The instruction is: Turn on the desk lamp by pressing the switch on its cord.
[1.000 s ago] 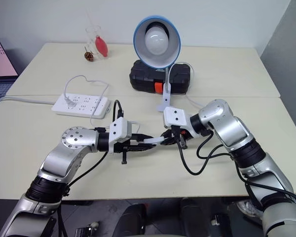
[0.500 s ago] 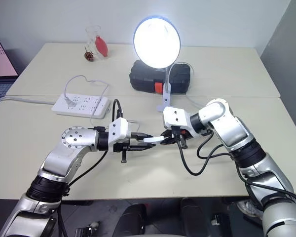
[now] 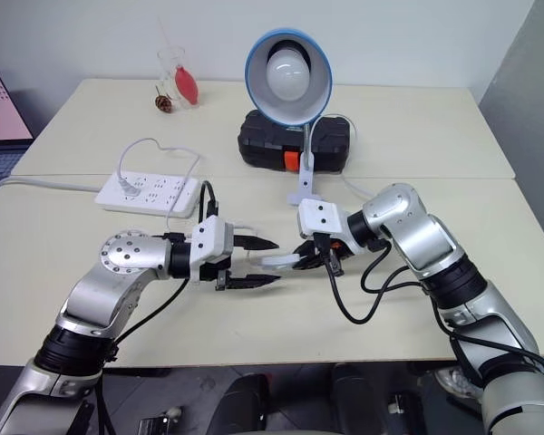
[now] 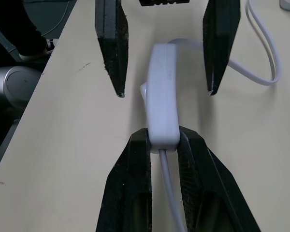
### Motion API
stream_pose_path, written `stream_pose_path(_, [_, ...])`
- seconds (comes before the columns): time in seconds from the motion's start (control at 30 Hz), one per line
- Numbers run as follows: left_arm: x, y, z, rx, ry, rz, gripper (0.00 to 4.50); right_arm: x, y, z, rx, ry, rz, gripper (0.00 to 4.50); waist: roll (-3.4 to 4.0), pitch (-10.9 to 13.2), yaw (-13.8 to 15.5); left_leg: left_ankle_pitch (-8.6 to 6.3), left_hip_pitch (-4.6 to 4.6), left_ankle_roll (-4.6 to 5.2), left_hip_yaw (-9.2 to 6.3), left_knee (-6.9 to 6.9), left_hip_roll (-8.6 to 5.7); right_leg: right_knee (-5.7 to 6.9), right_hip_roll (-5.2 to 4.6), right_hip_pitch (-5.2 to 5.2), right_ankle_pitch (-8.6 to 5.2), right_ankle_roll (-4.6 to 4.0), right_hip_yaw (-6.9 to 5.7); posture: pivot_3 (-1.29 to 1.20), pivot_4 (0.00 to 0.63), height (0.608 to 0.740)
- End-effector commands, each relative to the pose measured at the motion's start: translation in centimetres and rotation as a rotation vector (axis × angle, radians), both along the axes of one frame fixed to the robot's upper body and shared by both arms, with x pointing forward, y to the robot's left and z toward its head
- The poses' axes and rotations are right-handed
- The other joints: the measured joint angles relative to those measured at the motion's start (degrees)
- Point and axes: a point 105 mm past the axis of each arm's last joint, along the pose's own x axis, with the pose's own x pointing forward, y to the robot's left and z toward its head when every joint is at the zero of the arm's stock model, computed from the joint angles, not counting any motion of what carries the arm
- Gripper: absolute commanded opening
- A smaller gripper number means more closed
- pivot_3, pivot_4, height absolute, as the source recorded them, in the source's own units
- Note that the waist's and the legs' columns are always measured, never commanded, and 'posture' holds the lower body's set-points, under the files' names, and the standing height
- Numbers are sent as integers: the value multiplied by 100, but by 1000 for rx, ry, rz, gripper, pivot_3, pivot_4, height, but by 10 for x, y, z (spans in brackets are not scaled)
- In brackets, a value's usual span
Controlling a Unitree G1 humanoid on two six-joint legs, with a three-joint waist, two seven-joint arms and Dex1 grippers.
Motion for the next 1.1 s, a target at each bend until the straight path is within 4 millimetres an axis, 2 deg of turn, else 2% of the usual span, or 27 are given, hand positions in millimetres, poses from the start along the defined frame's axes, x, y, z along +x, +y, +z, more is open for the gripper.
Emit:
stream_pose_path(0.03, [-5,-1,8,-12,-25,-17,2935,-2,3,14,27,-40,23,396,0,0,0,0,0,0,0,0,0,0,0,0,0,0,-1,0,150,740])
stream_pose_path(0.43, [-1,-4,3,-37,0,10,2935,-1,2,14,21,-47,21,396,0,0,1,0,0,0,0,0,0,0,0,0,0,0,0,0,150,740])
stream_pose_path(0.53, [2,-5,4,-44,4,18,2446,-2,2,14,20,-47,22,396,0,0,1,0,0,0,0,0,0,0,0,0,0,0,0,0,150,740])
stream_pose_path(0.83, [6,-7,4,-37,-3,34,576,-3,2,13,19,-45,23,396,0,0,1,0,0,0,0,0,0,-1,0,0,0,0,0,0,150,740])
stream_pose_path(1.1, [11,-6,4,-24,-27,62,522,-3,2,12,16,-46,27,396,0,0,1,0,0,0,0,0,0,-1,0,0,0,0,0,0,150,740])
